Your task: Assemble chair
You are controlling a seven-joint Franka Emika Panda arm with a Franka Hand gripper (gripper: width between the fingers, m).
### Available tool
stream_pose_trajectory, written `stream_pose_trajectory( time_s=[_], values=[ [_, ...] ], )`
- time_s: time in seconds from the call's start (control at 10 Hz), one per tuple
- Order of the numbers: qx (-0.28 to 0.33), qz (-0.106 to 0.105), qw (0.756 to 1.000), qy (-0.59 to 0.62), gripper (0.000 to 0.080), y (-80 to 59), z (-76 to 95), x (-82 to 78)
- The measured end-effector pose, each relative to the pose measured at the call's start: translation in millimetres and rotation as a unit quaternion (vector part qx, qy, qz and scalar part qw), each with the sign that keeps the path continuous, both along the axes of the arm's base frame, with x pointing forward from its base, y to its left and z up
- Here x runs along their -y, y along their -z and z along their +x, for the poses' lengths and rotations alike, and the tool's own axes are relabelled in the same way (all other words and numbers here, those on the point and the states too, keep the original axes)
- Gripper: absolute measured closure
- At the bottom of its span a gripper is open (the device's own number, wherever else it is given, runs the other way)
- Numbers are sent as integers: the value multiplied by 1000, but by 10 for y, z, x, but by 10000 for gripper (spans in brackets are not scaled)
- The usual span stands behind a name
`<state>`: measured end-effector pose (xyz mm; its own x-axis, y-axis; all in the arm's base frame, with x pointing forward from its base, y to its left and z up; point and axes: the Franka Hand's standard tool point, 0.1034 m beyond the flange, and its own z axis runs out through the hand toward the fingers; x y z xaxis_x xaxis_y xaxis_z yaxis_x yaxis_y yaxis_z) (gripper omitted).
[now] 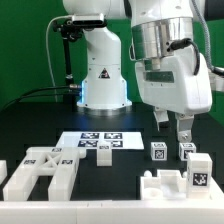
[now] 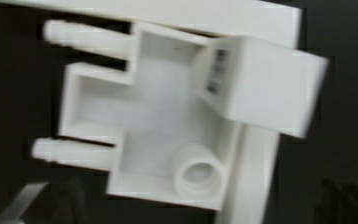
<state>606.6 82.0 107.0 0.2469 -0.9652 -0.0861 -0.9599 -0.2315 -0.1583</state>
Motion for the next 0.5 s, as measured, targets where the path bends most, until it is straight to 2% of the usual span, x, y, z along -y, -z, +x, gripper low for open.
stream_pose_trajectory(
  time_s=[0.2,0.5],
  values=[
    [17,-6,998,-54,151,-116,87,-28],
    [29,-24,985,-169,151,-82,67,-9]
  ],
)
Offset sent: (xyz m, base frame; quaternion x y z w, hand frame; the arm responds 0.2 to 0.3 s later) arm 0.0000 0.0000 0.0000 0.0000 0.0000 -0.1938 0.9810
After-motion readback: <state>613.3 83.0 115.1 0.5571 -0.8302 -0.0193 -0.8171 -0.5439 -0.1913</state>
